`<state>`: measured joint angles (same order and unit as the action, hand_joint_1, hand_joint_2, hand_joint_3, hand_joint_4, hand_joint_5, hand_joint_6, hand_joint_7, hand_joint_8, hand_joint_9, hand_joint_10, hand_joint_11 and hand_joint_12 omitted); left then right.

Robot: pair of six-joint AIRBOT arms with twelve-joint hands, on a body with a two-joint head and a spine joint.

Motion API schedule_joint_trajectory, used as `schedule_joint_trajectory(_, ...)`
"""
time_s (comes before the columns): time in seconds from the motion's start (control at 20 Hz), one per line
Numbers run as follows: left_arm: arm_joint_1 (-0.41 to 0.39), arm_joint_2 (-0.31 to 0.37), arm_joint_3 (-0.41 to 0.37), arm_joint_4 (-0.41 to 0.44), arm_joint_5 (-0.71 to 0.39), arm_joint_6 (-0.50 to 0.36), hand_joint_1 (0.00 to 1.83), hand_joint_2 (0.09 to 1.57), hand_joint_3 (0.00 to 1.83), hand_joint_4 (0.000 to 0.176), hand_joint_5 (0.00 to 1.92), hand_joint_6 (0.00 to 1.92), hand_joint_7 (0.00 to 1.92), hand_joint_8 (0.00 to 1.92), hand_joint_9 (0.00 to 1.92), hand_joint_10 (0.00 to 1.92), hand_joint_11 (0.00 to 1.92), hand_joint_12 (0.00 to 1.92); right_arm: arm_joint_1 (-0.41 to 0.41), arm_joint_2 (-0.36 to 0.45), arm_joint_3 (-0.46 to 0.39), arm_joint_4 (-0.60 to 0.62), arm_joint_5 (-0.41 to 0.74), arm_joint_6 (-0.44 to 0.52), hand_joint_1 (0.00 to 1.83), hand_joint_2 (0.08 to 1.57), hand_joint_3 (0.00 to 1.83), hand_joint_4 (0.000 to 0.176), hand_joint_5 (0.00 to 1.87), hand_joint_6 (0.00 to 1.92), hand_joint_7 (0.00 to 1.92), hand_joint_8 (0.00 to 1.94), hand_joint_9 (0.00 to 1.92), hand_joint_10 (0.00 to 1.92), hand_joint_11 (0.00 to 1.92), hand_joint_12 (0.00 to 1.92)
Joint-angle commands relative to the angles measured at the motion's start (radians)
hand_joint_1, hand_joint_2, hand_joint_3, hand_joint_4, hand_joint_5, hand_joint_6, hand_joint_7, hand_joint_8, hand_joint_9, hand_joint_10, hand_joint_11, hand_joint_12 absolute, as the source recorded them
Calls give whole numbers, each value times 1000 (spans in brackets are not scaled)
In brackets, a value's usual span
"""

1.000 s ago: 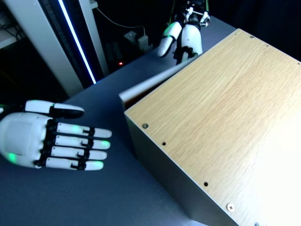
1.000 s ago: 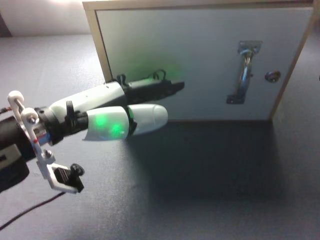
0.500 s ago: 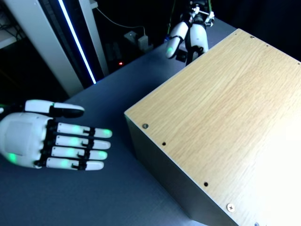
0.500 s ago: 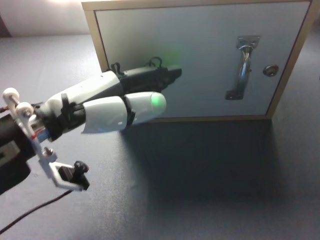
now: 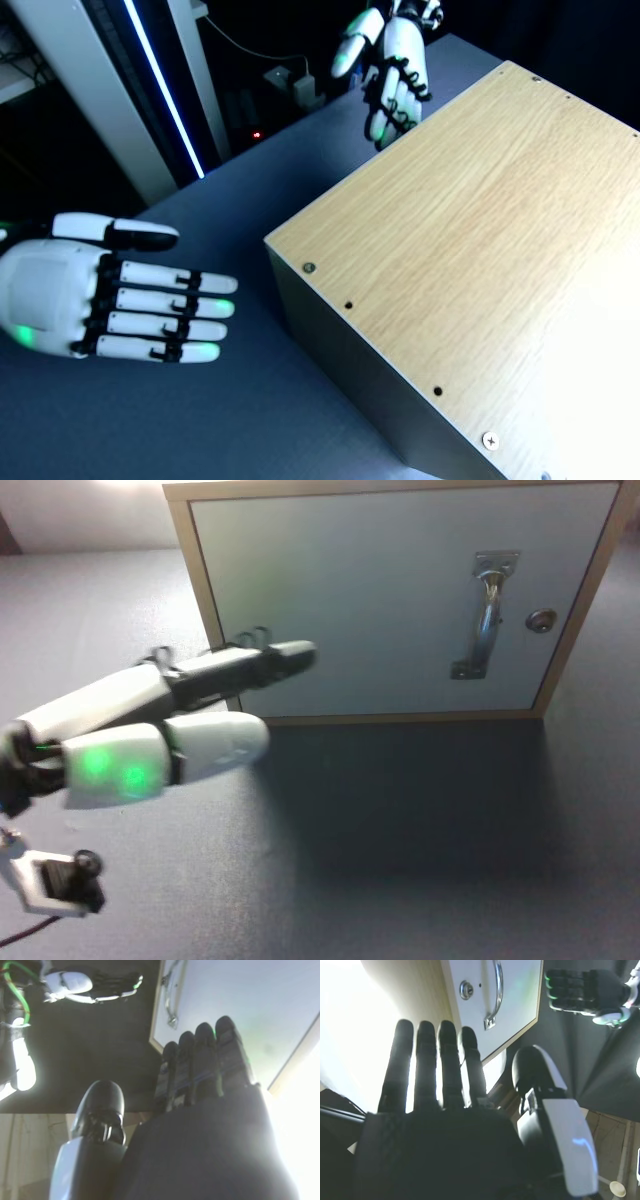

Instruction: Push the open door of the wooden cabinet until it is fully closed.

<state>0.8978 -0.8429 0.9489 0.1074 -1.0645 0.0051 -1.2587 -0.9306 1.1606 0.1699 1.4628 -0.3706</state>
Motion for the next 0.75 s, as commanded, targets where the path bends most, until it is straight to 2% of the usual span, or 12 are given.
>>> schedule_joint_trajectory(0.0,3,13,-4,-55,-178,-5,37,1522,6,0,178,10,197,12,182,16,100,33,5,1,-3,24,151,9,192,1380,0,0,281,2,277,2,228,0,79,290)
schedule_joint_trajectory(0.1,50,28,-17,-141,-260,-5,125,1492,0,0,213,12,230,12,234,18,162,56,5,1,-11,24,185,9,179,1371,0,0,289,4,284,3,235,3,79,297)
schedule_joint_trajectory(0.15,76,39,-27,-181,-307,-5,73,1484,0,0,216,8,240,9,247,13,177,62,5,4,-14,24,202,9,189,1369,1,0,296,0,273,1,224,1,40,364)
schedule_joint_trajectory(0.2,109,53,-41,-221,-359,-5,194,1451,0,0,270,18,289,17,287,19,228,87,5,6,-17,24,214,9,139,1359,0,0,272,0,246,1,202,1,19,378)
schedule_joint_trajectory(0.25,136,66,-55,-255,-408,-5,217,1433,0,0,263,11,278,8,261,4,216,84,5,7,-19,24,229,9,125,1350,0,0,270,1,241,1,199,1,15,382)
schedule_joint_trajectory(0.3,172,80,-73,-290,-461,-5,192,1439,0,0,235,2,257,2,212,1,155,64,5,10,-22,24,247,9,174,1367,1,0,275,3,246,2,195,0,2,386)
schedule_joint_trajectory(0.35,200,89,-85,-321,-508,-5,168,1453,0,0,262,8,277,6,237,9,187,82,5,13,-25,24,261,9,305,1386,3,0,266,3,236,4,175,4,0,330)
schedule_joint_trajectory(0.4,234,91,-94,-356,-548,-5,167,1457,1,0,264,7,274,4,229,4,187,84,5,14,-27,25,271,9,366,1391,2,0,281,4,252,4,185,5,0,351)
schedule_joint_trajectory(0.55,260,84,-94,-390,-550,-5,191,1503,8,0,239,0,264,1,214,1,164,76,5,14,-24,31,268,9,213,1435,0,0,242,0,296,1,277,4,64,555)
schedule_joint_trajectory(0.7,258,77,-87,-410,-530,-5,161,1489,0,0,249,3,291,6,224,3,131,60,5,14,-17,40,267,9,268,1455,2,0,242,2,284,3,239,1,0,562)
